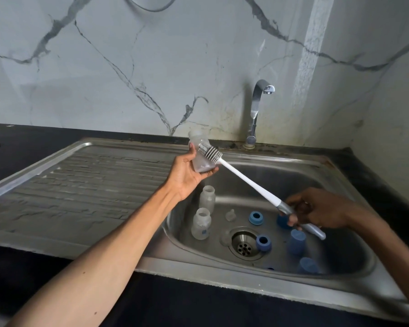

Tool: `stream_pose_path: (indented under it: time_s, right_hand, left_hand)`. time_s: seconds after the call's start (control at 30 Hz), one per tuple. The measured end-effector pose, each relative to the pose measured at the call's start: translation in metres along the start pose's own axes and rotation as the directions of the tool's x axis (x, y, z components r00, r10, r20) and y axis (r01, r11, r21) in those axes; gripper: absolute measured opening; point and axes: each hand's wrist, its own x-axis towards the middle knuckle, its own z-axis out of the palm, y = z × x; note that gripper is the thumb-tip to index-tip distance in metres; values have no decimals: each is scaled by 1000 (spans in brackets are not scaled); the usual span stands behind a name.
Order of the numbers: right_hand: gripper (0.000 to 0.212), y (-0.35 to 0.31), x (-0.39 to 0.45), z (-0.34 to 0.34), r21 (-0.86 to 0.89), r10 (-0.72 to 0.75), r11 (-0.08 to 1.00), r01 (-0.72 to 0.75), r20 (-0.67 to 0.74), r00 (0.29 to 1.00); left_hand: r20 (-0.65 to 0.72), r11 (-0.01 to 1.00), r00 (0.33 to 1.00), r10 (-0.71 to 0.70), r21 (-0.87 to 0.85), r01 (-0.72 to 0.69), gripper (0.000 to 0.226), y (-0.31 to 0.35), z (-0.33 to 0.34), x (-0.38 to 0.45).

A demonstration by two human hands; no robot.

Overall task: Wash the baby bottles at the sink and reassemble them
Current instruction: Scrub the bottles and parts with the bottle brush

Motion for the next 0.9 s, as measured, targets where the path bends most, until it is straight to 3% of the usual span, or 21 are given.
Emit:
stream_pose_path:
  time_s: [0.1, 0.2, 0.4, 0.57, 0.63, 0.7, 0.8, 0.9]
  right_hand:
    - [28, 3, -2, -2, -43, 33, 999, -31, 31, 999]
    - [31, 6, 2, -3, -50, 37, 998, -39, -48, 998]
    - [30, -4, 2, 1, -60, 13, 998, -24, -177, 984]
    - [32, 0, -2, -4, -59, 28, 998, -30, -35, 999]
    - [31, 6, -4, -7, -75, 33, 997, -33, -4, 999]
    - [29, 11, -5, -11, -81, 29, 996, -29, -2, 1000]
    - [24, 19, -5, -17, -39, 38, 998, -39, -42, 998]
    - [20, 22, -6, -18, -6, 95, 995, -95, -35, 995]
  left_hand:
    - [-10, 1000, 1000, 5, 28, -5, 20, 4, -6, 2]
    - [40, 996, 998, -46, 84, 42, 19, -2, -1, -2]
    - [79, 991, 995, -59, 128, 49, 43, -7, 1, 1]
    - [23, 999, 1000, -11, 34, 10, 44, 1, -4, 4]
    - [-6, 1000, 1000, -7, 11, 7, 54, 2, -6, 5]
    - [-4, 1000, 1000, -7, 3, 7, 61, 2, -6, 5]
    - [28, 999, 1000, -11, -46, 12, 49, 4, -5, 5]
    - [77, 1000, 997, -21, -6, 21, 58, 4, -5, 3]
